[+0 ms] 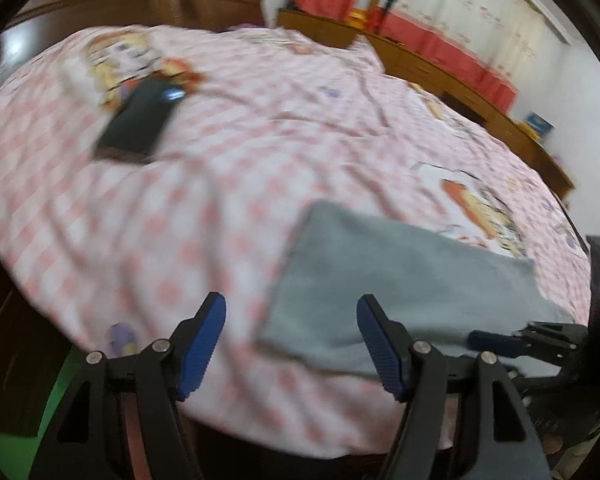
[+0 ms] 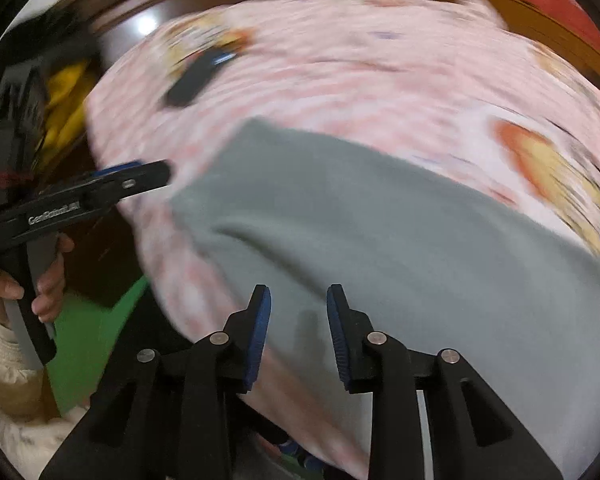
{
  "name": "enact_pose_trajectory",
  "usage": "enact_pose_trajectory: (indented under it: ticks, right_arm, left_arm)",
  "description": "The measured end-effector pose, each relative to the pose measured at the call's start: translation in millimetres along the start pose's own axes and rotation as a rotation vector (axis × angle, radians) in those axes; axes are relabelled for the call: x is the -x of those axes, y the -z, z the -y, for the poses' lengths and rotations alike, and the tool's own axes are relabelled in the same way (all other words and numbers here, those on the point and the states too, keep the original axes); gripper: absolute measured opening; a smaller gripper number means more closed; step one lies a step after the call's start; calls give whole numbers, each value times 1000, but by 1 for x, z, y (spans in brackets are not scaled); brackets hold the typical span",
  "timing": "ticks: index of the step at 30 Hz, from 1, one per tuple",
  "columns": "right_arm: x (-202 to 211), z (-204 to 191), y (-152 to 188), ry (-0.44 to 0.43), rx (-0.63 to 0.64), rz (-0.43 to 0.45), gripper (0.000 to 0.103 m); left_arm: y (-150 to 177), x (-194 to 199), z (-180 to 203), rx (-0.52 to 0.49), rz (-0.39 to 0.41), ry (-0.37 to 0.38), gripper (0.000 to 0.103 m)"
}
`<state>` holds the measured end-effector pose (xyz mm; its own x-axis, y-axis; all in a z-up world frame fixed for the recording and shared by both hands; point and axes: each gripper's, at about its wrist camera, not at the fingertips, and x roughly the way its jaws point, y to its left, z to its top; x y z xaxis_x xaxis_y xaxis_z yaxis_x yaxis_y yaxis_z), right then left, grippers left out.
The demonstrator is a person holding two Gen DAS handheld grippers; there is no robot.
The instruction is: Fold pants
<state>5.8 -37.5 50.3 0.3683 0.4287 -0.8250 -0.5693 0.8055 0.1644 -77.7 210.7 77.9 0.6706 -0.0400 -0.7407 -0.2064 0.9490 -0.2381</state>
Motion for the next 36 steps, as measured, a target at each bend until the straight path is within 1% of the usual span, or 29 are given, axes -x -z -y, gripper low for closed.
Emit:
enact_pose_trajectory:
  ticks: [3, 4, 5, 6, 7, 9, 10, 11, 12, 13, 14, 17, 19, 23, 27, 28, 31, 34, 36]
  right_arm:
    - [41, 70, 30, 124, -161, 36, 30]
    - [49, 84, 36, 154, -195, 42, 30]
    - [65, 109, 50, 211, -257, 59, 30]
    - [83, 134, 66, 265, -325, 74, 30]
    - [93, 148, 74, 295, -364, 80, 30]
    - [128, 192, 109, 397, -512, 103, 30]
    - [138, 204, 118, 420, -554, 112, 30]
    - [156, 223, 139, 454, -641, 135, 30]
    - [166, 235, 149, 462, -688, 145, 30]
    - [178, 249, 166, 460, -761, 160, 30]
    - [189, 263, 184, 442, -842, 179, 30]
    - [200, 289, 221, 363, -1001, 195, 30]
    - [196, 293, 231, 305, -1043, 201, 30]
    - [183, 292, 244, 160, -1091, 228, 30]
    - [175, 284, 245, 67, -1117, 256, 30]
    - [172, 282, 242, 59, -1110, 256, 30]
    - [166, 280, 233, 114, -1082, 221, 30]
    - [156, 286, 230, 128, -1077, 184, 30]
    - [155, 287, 227, 146, -1064, 169, 8]
  left_arm:
    - [-8, -14, 33, -51, -27, 54, 72]
    - [-10, -21, 43, -60, -39, 67, 72]
    - [-13, -30, 55, -71, -59, 79, 72]
    - [-13, -35, 63, -79, -69, 86, 72]
    - [-13, -41, 72, -88, -77, 88, 72]
    - [-12, -54, 88, -107, -92, 82, 72]
    - [-11, -60, 96, -113, -104, 82, 72]
    - [-9, -66, 101, -114, -118, 79, 72]
    - [-7, -72, 104, -115, -128, 80, 72]
    - [-5, -78, 108, -116, -140, 79, 72]
    - [-2, -85, 113, -121, -157, 61, 72]
    - [6, -92, 124, -162, -149, 0, 73]
    - [10, -92, 127, -180, -148, -21, 76]
    - [11, -93, 129, -158, -165, -37, 78]
    - [13, -93, 130, -145, -166, -48, 79]
    - [13, -93, 131, -148, -166, -53, 79]
    - [13, -96, 135, -156, -168, -74, 80]
    - [15, -96, 137, -156, -160, -87, 82]
    - [16, -96, 137, -157, -155, -91, 82]
